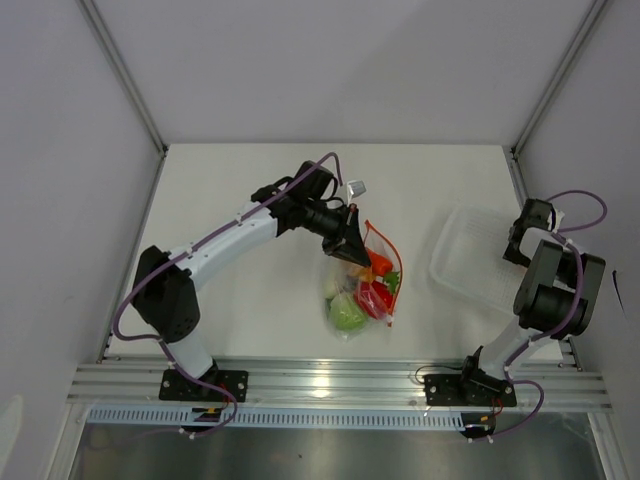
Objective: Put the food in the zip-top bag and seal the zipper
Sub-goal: Pick up the fake vegetable from the bin.
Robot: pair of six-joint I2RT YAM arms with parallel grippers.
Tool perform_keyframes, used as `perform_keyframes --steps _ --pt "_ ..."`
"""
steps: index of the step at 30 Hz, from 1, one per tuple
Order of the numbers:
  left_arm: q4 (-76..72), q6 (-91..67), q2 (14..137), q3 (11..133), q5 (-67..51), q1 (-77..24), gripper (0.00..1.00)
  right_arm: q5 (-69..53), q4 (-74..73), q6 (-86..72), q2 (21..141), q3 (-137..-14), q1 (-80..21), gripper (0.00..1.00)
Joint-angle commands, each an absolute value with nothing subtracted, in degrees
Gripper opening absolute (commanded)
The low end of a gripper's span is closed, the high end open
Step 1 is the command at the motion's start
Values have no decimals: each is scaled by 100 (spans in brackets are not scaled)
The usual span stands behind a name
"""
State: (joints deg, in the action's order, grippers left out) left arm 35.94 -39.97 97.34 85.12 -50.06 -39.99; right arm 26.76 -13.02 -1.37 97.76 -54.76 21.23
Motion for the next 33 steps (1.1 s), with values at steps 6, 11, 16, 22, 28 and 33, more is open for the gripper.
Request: perform_keyframes --steps 6,11,16,22,28,33 --pt "3937 -3771 9888 9017 -5221 -4096 1 2601 -1424 61 9923 -5915 2277 73" --pt "3964 -3753 9975 9105 -5273 -4122 1 2514 -1423 492 9984 -6081 2259 73" --pt "3982 -3709 10072 9079 -5309 -4122 1 2347 -1450 571 10063 -6152 2355 73" --pt "4051 -3683 10125 9228 -5318 -4122 1 2136 -1485 580 10239 -6249 2408 73" --pt "4096 -3665 10169 9255 -5309 -4122 1 2144 -1424 545 10257 -6152 2408 72" --pt "4096 -3674 10143 9229 -5300 -4122 1 2118 -1345 501 10283 -6108 2417 71"
